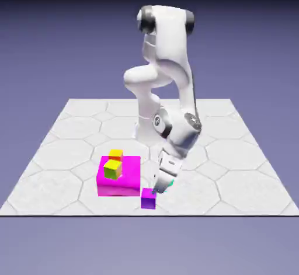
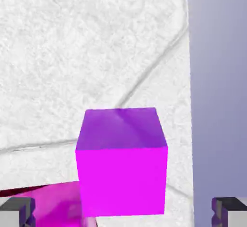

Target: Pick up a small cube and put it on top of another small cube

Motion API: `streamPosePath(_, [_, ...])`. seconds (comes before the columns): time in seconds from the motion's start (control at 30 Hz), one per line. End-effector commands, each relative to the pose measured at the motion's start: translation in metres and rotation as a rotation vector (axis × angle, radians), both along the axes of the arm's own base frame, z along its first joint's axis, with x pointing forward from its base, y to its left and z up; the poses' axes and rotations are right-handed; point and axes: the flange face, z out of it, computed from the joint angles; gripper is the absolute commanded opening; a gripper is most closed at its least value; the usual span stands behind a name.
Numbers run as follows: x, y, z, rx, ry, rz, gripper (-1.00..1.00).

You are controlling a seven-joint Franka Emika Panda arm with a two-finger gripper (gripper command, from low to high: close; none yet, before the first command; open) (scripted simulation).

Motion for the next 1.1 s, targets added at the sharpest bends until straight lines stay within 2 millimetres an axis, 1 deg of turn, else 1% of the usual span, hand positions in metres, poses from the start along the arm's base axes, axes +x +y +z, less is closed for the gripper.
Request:
streamPosePath(0.0, [0.0, -0.005, -0.014, 0.0, 0.0, 0.0, 0.0])
streamPosePath(0.07, [-0.002, -0.014, -0.042, 0.0, 0.0, 0.0, 0.0])
streamPosePath(0.1, [-0.003, -0.017, -0.051, 0.001, 0.001, 0.0, 0.0])
streamPosePath(0.13, [-0.003, -0.017, -0.051, 0.001, 0.001, 0.0, -1.0])
streamPosePath(0.17, [-0.003, -0.017, -0.051, 0.001, 0.001, 0.0, -1.0])
streamPosePath(0.3, [0.0, 0.002, 0.005, 0.0, 0.0, 0.0, -1.0])
streamPosePath(0.33, [0.0, 0.007, 0.014, 0.001, -0.001, 0.018, -1.0])
streamPosePath(0.37, [0.003, 0.007, 0.018, 0.001, -0.011, 0.01, -1.0])
streamPosePath(0.43, [0.009, -0.019, 0.037, -0.003, -0.046, -0.166, -1.0])
streamPosePath(0.57, [-0.004, -0.081, 0.079, 0.0, -0.061, -0.549, -1.0])
streamPosePath(0.7, [-0.031, -0.136, 0.121, 0.001, -0.055, -0.917, -1.0])
streamPosePath(0.83, [-0.069, -0.182, 0.16, -0.001, -0.023, -1.26, -1.0])
streamPosePath(0.87, [-0.078, -0.179, 0.159, 0.001, 0.0, -1.239, -1.0])
streamPosePath(0.9, [-0.078, -0.179, 0.159, 0.001, 0.0, -1.239, -1.0])
streamPosePath(1.03, [-0.098, -0.184, 0.1, 0.001, 0.0, -1.239, -1.0])
streamPosePath(1.07, [-0.1, -0.184, 0.094, 0.001, 0.0, -1.239, -1.0])
